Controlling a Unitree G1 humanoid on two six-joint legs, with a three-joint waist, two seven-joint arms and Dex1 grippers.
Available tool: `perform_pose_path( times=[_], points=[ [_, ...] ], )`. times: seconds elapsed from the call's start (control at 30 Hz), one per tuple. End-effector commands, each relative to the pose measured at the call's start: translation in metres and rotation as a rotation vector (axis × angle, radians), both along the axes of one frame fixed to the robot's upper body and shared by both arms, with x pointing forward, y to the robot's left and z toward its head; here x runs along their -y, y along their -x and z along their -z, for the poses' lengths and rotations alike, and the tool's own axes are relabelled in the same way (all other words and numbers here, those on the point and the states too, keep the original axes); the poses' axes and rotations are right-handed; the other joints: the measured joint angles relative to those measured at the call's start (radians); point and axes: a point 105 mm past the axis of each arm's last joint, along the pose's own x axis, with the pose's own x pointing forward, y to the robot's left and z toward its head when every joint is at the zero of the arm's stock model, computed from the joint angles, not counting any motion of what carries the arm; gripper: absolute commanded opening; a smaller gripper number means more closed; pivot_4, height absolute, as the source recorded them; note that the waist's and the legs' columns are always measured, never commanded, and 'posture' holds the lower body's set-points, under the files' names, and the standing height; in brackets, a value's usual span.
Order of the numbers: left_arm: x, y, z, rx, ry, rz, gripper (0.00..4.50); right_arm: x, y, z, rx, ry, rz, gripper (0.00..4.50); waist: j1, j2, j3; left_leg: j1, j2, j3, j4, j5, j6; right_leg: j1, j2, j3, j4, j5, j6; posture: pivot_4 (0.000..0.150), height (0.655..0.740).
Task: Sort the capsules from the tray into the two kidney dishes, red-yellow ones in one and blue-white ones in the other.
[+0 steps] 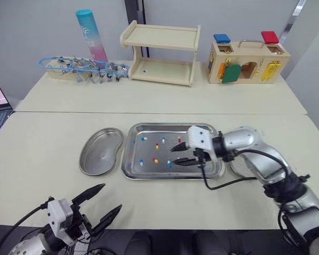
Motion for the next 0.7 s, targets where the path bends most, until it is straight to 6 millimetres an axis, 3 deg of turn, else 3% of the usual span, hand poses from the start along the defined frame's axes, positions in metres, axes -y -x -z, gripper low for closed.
perform_pose_path(
  times=[0.03, 0.13, 0.43, 0.53, 0.63, 0.7],
  points=[
    [-0.001, 0.000, -0.005, 0.014, -0.011, 0.005, 4.50, -0.013, -0.004, -0.005, 0.038, 0.001, 0.004, 1.98, 0.001, 0.000, 0.000, 0.000, 0.000, 0.000, 0.000, 0.000, 0.000, 0.000, 0.000, 0.000, 0.000, 0.000, 0.000, 0.150, 0.7400],
    [0.000, -0.002, -0.008, 0.018, -0.015, 0.012, 4.50, -0.031, -0.008, 0.004, 0.042, 0.015, 0.013, 1.98, -0.002, 0.000, 0.000, 0.000, 0.000, 0.000, 0.000, 0.000, 0.000, -0.001, 0.000, 0.000, 0.001, 0.000, 0.000, 0.150, 0.7400],
    [0.008, -0.006, -0.016, 0.017, -0.016, 0.033, 4.50, -0.061, -0.017, 0.018, 0.020, 0.028, 0.036, 1.98, -0.006, 0.000, 0.000, 0.000, 0.000, -0.002, 0.000, 0.000, 0.000, -0.001, 0.001, 0.000, 0.001, 0.000, 0.000, 0.150, 0.7400],
    [0.012, -0.009, -0.021, 0.019, -0.017, 0.036, 4.50, -0.068, -0.019, 0.019, 0.018, 0.026, 0.037, 2.39, -0.006, 0.000, 0.000, 0.000, 0.000, -0.001, 0.000, 0.000, 0.000, -0.001, 0.001, 0.000, 0.001, 0.000, 0.000, 0.150, 0.7400],
    [0.015, -0.010, -0.025, 0.016, -0.015, 0.038, 4.50, -0.076, -0.015, 0.022, 0.017, 0.034, 0.002, 3.22, -0.006, 0.000, 0.000, 0.000, 0.000, -0.002, 0.000, 0.000, 0.000, -0.002, 0.001, 0.000, 0.001, 0.000, 0.000, 0.150, 0.7400],
    [0.018, -0.011, -0.028, 0.015, -0.014, 0.039, 4.50, -0.080, -0.013, 0.024, 0.021, 0.045, -0.020, 3.22, -0.006, 0.000, 0.000, 0.000, 0.000, -0.001, 0.000, 0.000, 0.000, -0.002, 0.001, 0.000, 0.001, 0.000, 0.000, 0.150, 0.7400]
  ],
)
